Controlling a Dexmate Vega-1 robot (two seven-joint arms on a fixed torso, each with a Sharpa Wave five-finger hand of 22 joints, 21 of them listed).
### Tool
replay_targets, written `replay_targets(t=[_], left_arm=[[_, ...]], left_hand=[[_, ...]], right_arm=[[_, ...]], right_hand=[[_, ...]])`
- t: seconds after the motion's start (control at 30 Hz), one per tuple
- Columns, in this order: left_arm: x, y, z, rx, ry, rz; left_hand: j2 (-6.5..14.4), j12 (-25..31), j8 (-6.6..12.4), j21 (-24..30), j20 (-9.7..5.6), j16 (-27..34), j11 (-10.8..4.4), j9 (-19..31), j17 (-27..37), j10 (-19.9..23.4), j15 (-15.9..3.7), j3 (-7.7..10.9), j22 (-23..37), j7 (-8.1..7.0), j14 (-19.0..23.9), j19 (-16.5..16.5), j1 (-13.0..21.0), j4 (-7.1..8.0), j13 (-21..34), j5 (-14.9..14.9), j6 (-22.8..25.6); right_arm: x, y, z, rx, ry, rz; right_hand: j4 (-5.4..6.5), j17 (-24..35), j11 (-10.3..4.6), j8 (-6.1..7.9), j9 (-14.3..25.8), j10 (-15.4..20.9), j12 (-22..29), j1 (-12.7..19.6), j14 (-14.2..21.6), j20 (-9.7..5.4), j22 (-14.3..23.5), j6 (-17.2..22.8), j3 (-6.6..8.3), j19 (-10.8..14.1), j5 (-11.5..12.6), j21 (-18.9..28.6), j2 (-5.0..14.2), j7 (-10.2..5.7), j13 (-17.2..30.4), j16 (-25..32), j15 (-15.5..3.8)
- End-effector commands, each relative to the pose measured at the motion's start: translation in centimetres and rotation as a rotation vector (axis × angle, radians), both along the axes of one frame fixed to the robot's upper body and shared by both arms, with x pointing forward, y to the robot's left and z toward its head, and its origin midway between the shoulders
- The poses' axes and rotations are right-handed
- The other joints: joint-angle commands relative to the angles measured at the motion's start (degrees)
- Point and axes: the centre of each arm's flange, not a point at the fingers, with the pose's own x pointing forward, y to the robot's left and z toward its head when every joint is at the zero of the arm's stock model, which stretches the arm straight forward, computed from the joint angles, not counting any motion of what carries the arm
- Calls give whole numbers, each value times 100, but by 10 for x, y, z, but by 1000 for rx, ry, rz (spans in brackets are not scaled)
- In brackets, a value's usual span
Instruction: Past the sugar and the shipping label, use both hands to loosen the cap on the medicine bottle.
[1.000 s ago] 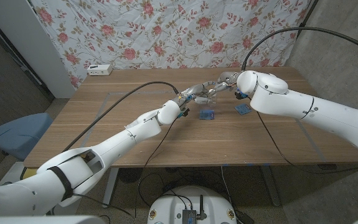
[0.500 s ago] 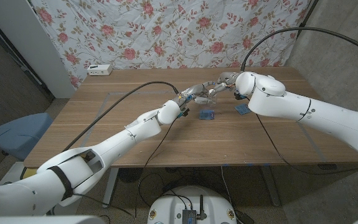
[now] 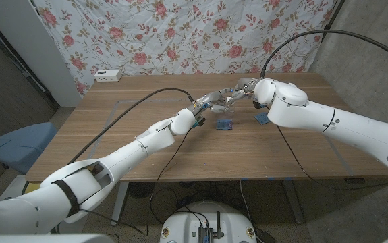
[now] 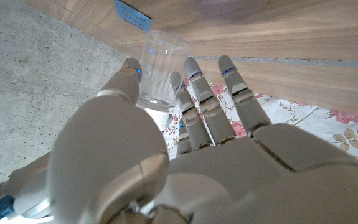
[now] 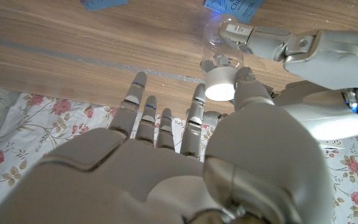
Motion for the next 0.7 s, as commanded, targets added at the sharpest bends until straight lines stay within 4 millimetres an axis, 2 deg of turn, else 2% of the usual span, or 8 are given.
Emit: replay_targets(t=[0.03,0.53,0.7], left_arm=[[-1,0,-2,-5,3,-1],[-2,0,-3,-2,6,0],[-3,0,-3,-3,6,1]], left_hand=[[40,40,27,10,-4,31,-116,10,20,168,-243,38,12,-11,5,-18,9,-5,30,48,51],[44,34,26,9,3,25,-120,10,17,155,-245,43,12,-12,0,-19,-14,8,30,48,53],[40,34,26,9,5,26,-124,10,18,153,-236,42,12,-15,0,-18,-18,8,30,47,55]], right_arm=[[-1,1,0,6,-25,-4],[-2,2,-2,19,-35,-11],[-3,1,-2,25,-37,-5]], right_hand=[[-20,28,-23,82,31,87,45,65,51,-1,2,112,61,90,17,30,18,-36,8,35,-27],[-60,49,-131,281,107,244,59,217,186,-19,2,345,177,210,19,35,55,-119,0,78,-140],[-77,55,-175,340,113,272,54,288,221,-18,2,433,227,229,26,29,79,-190,-2,88,-179]])
